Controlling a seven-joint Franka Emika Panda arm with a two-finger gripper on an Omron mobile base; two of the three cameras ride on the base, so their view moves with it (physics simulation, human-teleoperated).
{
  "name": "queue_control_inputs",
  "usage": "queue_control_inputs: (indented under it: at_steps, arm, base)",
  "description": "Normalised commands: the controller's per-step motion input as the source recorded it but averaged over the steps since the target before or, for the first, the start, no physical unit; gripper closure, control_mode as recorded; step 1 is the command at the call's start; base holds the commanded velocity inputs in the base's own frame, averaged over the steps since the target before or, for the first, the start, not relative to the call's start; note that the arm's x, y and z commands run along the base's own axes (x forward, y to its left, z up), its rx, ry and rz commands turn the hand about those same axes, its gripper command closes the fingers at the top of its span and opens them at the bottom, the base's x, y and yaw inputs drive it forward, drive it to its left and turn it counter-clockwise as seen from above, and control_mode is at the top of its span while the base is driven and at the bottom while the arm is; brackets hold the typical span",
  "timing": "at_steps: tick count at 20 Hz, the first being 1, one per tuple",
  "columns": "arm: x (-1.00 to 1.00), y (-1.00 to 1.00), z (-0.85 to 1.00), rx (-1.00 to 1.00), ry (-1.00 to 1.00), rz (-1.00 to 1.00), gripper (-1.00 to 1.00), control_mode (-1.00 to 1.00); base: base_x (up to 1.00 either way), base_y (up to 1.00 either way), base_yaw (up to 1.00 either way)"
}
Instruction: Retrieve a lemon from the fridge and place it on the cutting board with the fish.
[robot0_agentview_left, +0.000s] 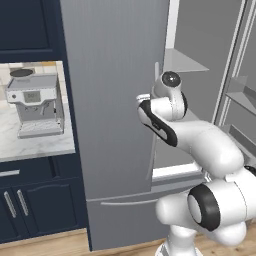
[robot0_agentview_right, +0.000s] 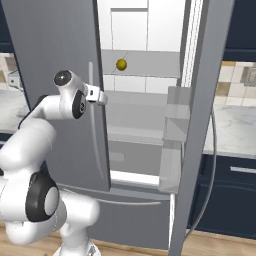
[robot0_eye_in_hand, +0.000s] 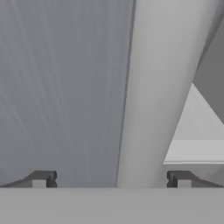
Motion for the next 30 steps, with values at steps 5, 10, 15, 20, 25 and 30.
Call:
queue_control_inputs:
  at_steps: [5,10,15,20,25,30]
  arm:
    - [0.13,0.0,0.0,0.0,-0.13,0.03,1.0,-1.0]
    - [0.02,0.0,0.0,0.0,0.0,0.0,1.0,-1.0]
    - [-0.29,0.03,0.0,0.0,0.0,-0.06,1.0,-1.0]
    - [-0.96,0.36,0.01,-0.02,-0.03,-0.23,1.0,-1.0]
    - [-0.96,0.59,0.0,-0.07,0.09,-0.37,1.0,-1.0]
    - [-0.93,0.71,0.0,-0.05,0.18,-0.38,1.0,-1.0]
  base:
    - [0.0,0.0,0.0]
    - [0.0,0.0,0.0]
    - [0.0,0.0,0.0]
    - [0.0,0.0,0.0]
    - [0.0,0.0,0.0]
    - [0.0,0.0,0.0]
